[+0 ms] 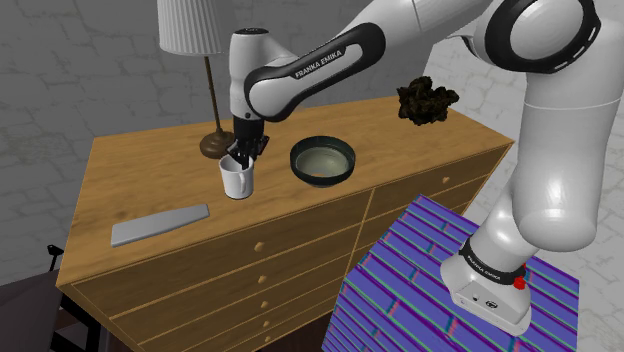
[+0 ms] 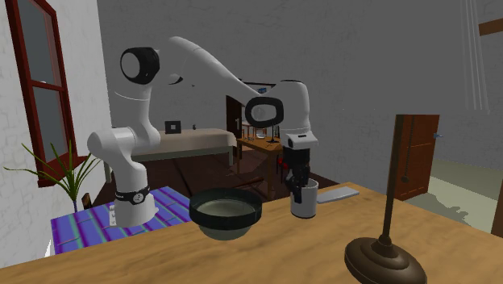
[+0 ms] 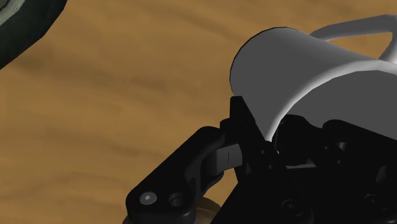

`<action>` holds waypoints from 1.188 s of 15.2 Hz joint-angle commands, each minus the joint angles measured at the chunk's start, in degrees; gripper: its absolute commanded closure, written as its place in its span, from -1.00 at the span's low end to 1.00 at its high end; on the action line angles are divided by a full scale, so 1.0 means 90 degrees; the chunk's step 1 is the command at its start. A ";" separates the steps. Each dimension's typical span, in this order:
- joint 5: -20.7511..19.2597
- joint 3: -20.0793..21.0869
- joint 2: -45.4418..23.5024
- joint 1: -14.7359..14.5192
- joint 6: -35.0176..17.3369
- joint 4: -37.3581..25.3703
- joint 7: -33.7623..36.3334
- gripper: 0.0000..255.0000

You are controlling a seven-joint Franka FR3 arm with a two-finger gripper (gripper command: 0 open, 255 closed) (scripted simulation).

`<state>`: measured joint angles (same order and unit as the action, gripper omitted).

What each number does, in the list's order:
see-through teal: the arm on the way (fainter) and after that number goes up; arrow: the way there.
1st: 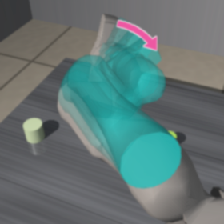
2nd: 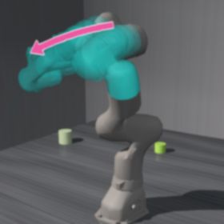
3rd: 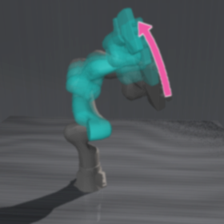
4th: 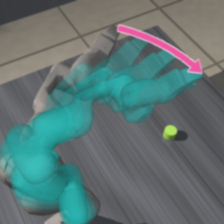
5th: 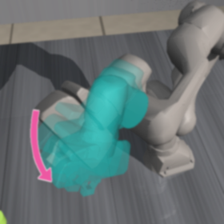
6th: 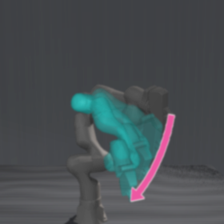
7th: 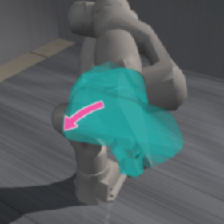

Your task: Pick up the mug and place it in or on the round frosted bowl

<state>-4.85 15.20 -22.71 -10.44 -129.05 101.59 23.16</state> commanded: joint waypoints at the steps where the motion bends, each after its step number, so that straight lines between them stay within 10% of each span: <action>1: 0.0022 0.0010 0.0063 0.0007 0.0123 -0.0065 -0.0012 1.00; 18: 0.0183 0.0082 0.0539 0.0042 0.1397 -0.0878 -0.0087 1.00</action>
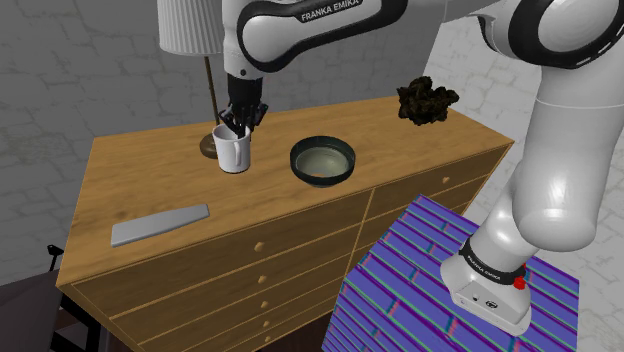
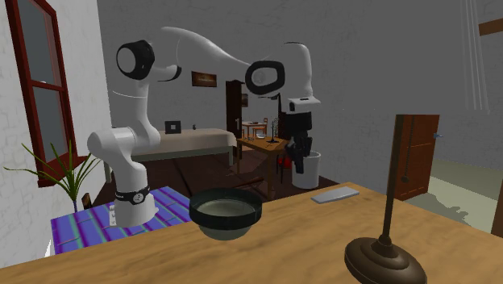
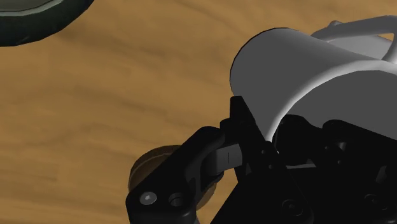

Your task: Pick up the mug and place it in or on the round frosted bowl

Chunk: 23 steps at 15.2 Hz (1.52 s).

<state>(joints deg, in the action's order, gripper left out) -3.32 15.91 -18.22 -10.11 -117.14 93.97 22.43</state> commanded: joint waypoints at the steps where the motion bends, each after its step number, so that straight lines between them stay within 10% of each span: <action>1: 0.0019 0.0007 0.0058 0.0005 0.0152 -0.0095 -0.0008 1.00; 13: 0.0053 0.0030 0.0153 -0.0015 0.1095 -0.0948 -0.0016 1.00; 23: 0.0777 -0.0378 0.2320 0.0787 0.0693 0.1593 -0.1333 1.00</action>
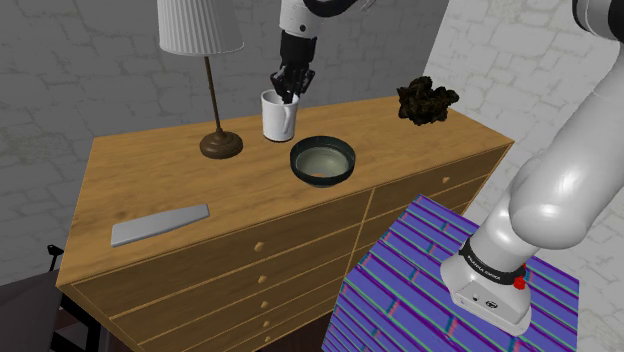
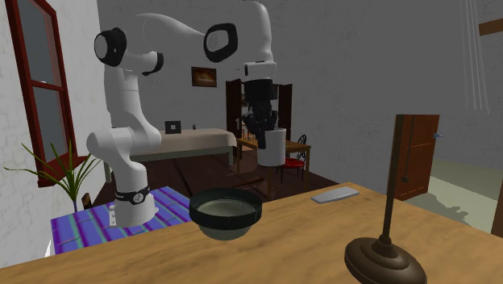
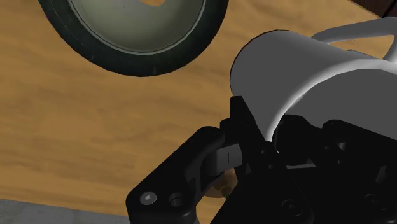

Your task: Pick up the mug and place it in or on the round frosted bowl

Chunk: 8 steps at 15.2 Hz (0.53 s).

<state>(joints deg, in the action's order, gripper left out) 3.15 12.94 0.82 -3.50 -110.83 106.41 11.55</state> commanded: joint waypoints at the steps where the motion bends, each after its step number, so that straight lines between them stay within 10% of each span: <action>1: 0.0109 -0.0116 0.0392 0.0109 -0.0010 0.0406 -0.0264 1.00; 8: 0.0294 -0.0679 0.1577 0.0457 0.0106 0.1533 -0.1244 1.00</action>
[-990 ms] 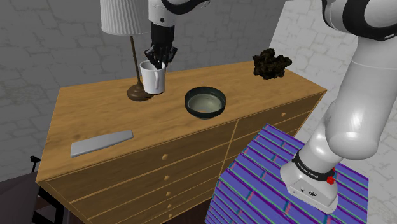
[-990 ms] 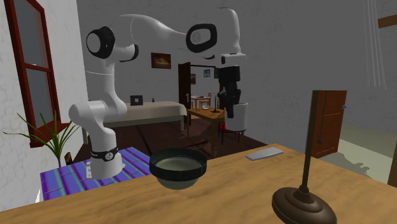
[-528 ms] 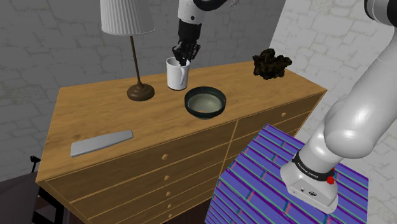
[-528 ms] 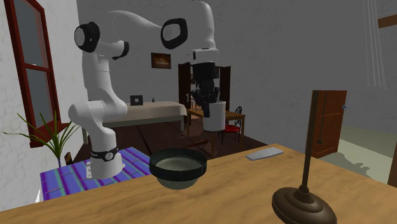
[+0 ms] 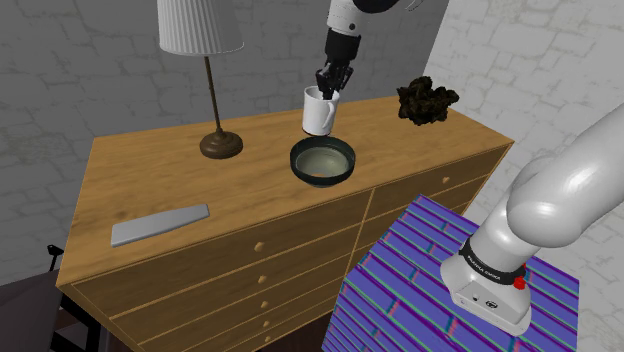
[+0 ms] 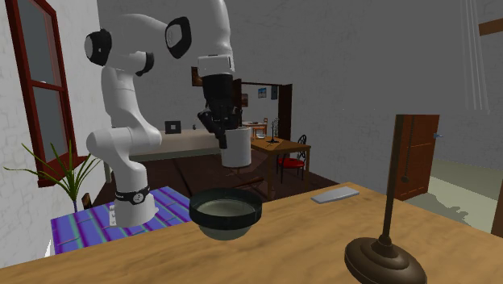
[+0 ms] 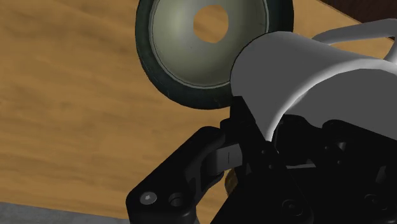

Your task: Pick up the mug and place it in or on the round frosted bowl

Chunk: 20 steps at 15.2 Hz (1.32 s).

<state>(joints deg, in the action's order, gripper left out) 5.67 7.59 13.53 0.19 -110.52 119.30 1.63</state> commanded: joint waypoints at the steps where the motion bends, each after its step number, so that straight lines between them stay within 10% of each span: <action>1: 0.0016 -0.0176 0.0315 0.0093 0.0103 0.0231 -0.0279 1.00; 20: 0.0068 -0.0201 0.0114 0.0103 -0.1397 0.1540 -0.0473 1.00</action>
<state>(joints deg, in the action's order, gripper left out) 6.27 5.73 15.00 1.13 -122.41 132.97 -2.64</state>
